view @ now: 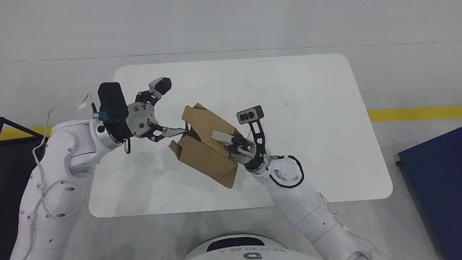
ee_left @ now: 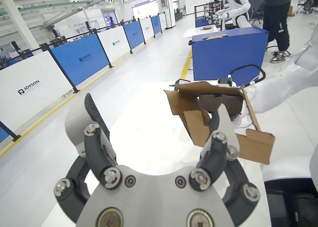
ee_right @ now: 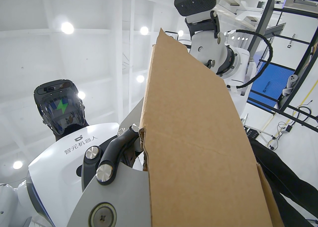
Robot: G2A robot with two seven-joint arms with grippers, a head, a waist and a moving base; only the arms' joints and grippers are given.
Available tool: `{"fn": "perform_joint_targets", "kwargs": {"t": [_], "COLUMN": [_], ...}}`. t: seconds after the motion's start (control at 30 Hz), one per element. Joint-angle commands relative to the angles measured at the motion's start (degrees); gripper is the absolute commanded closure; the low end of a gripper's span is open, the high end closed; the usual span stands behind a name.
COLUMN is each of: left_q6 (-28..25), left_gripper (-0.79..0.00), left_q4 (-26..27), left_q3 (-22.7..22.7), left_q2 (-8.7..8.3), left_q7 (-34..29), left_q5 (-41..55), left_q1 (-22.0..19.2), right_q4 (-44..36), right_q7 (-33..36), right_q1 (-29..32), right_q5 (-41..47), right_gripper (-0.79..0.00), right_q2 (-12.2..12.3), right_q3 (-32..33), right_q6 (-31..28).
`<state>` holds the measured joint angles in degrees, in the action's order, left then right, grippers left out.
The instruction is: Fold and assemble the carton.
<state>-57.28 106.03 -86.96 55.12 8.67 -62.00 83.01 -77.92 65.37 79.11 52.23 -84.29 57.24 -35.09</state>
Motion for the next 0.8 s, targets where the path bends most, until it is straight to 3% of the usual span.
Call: {"fn": "perform_joint_targets", "kwargs": {"t": [0.0,0.77], "left_q6": [0.1,2.93], "left_gripper": [-0.785,-0.785], "left_q4": [-0.08,-1.85], "left_q3": [0.56,3.52], "left_q2": [0.05,0.37], "left_q7": [-0.25,-0.69], "left_q5": [-0.17,-4.35], "left_q1": [-0.35,-3.13], "right_q4": [0.04,-0.24], "right_q7": [-0.01,3.72], "right_q1": [-0.01,-0.33], "right_q5": [0.02,5.81], "right_gripper": [0.0,0.0], "right_q2": [0.01,-0.52], "right_q3": [-0.05,-2.03], "right_q6": [-0.08,-0.1]}}
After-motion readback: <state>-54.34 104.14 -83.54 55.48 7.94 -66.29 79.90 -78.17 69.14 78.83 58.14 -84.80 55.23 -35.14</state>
